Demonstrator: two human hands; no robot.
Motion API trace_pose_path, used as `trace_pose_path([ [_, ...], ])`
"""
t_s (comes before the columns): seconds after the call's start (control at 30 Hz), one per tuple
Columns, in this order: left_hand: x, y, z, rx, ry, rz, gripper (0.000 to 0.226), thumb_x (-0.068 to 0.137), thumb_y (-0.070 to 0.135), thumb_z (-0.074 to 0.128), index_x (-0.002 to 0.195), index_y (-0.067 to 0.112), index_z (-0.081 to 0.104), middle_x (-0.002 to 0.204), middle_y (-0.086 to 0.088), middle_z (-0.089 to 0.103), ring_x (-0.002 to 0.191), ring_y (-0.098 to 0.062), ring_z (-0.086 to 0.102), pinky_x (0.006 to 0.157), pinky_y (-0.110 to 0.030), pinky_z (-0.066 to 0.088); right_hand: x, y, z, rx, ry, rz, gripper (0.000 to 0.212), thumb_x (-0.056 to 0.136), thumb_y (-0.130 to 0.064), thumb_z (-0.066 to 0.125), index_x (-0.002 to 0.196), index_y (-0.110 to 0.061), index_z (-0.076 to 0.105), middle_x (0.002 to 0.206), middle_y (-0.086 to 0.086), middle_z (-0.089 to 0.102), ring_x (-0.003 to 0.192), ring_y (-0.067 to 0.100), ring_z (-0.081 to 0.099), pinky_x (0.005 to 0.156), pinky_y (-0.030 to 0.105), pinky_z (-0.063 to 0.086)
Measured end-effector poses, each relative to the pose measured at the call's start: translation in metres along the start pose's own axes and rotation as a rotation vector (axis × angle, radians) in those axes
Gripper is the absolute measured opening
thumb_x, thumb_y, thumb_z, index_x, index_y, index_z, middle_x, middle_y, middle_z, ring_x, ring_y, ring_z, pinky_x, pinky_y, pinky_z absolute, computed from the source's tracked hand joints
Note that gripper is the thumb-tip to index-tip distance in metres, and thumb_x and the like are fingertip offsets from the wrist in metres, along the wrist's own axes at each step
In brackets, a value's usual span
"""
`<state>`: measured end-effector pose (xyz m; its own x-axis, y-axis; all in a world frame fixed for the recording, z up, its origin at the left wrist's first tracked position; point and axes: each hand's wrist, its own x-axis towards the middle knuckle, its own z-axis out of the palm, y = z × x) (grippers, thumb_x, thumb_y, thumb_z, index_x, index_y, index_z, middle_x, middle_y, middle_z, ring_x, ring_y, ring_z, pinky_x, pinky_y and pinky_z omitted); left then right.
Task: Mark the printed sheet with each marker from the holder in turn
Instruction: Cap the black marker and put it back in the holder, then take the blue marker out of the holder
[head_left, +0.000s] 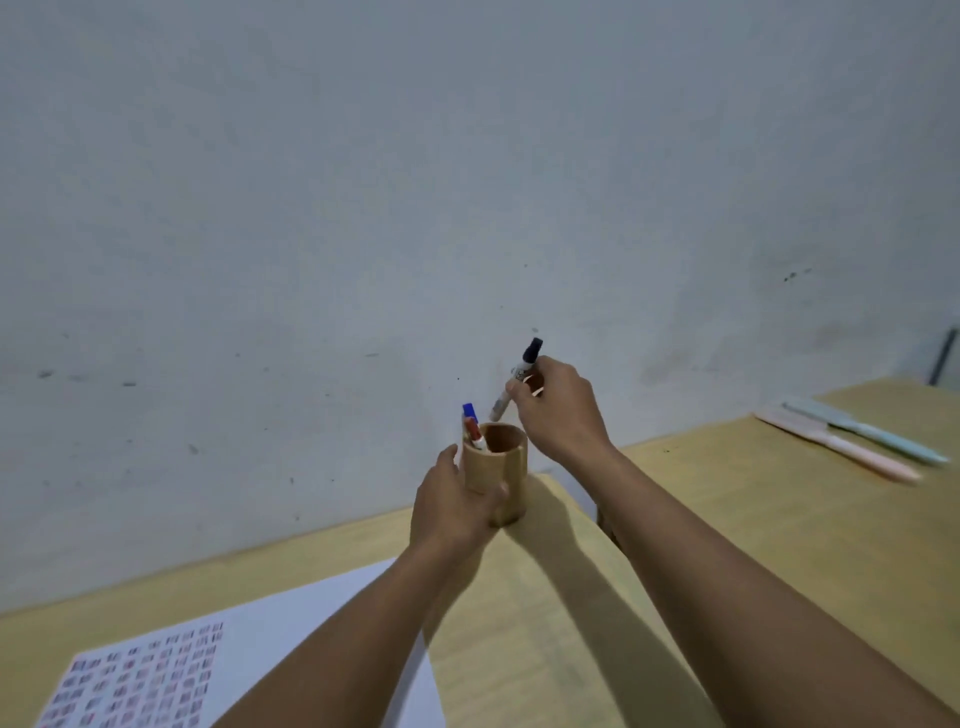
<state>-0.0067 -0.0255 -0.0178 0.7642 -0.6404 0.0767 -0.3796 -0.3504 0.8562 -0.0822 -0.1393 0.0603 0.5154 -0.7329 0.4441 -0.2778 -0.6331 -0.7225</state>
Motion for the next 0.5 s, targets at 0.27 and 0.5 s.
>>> trace_pose_path([
  [0.27,0.015,-0.021,0.028,-0.127,0.046,0.019,0.058,0.055,0.045,0.065,0.112,0.038,0.059,0.100,0.012,0.072,0.090,-0.017,0.071,0.074,-0.050,0.061,0.011,0.026,0.025,-0.165,-0.307,0.101,0.032,0.094,-0.017,0.066,0.064,-0.008,0.060,0.061,0.002,0.055,0.055,0.014,0.049,0.051,0.024,0.035],
  [0.5,0.012,-0.019,0.023,-0.100,0.051,0.060,0.055,0.066,0.049,0.074,0.118,0.038,0.058,0.104,0.016,0.072,0.092,-0.010,0.070,0.076,-0.043,0.062,0.021,0.027,0.032,-0.120,-0.255,0.111,0.028,0.085,-0.004,0.053,0.092,-0.009,0.080,0.090,0.005,0.074,0.079,0.019,0.064,0.065,0.029,0.051],
])
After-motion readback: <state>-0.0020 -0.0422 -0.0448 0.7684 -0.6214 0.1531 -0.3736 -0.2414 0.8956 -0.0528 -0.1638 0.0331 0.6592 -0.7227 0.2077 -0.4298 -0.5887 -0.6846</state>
